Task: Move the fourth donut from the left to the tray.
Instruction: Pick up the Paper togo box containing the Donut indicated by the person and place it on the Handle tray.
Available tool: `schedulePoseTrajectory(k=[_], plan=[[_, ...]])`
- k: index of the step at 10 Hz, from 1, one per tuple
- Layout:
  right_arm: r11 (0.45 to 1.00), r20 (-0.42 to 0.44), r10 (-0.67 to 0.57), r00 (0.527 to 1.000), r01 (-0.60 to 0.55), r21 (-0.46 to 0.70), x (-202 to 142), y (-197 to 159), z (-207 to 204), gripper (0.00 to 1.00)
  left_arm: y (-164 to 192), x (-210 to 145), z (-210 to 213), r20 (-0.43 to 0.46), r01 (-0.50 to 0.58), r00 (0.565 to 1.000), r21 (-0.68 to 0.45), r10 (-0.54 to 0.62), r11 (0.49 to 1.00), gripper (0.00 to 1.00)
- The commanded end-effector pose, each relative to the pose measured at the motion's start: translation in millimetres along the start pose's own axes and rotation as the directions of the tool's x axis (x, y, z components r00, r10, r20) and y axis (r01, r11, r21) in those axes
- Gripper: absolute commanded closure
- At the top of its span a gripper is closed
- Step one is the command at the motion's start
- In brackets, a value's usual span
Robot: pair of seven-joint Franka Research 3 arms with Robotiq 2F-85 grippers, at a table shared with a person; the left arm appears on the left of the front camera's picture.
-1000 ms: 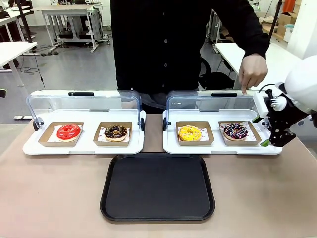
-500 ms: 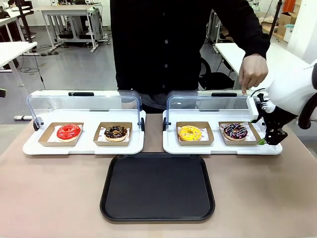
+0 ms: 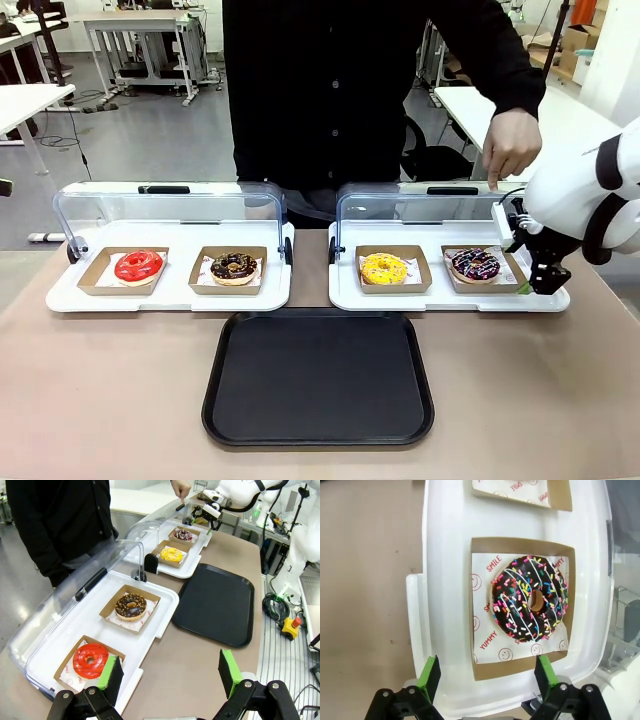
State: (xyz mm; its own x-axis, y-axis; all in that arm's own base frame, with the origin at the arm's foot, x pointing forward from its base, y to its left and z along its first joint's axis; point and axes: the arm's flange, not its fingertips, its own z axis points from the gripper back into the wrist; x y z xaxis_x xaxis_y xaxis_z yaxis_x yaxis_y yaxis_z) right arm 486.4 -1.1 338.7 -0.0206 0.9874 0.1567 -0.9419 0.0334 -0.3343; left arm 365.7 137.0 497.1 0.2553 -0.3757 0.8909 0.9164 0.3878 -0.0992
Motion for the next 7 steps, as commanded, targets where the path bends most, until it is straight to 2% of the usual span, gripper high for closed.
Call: schedulePoseTrajectory(k=[1,7], plan=[[1.0,-0.044,-0.019,0.999,0.018,-0.009,-1,-10,-8,0.0,1,2,1,0.027,0.02,0.999,-0.002,-0.02,1.0,0.0],[0.999,-0.052,-0.032,0.998,0.033,0.008,-7,-14,-28,0.0,1,2,1,0.027,0.02,0.999,-0.002,-0.02,1.0,0.0]])
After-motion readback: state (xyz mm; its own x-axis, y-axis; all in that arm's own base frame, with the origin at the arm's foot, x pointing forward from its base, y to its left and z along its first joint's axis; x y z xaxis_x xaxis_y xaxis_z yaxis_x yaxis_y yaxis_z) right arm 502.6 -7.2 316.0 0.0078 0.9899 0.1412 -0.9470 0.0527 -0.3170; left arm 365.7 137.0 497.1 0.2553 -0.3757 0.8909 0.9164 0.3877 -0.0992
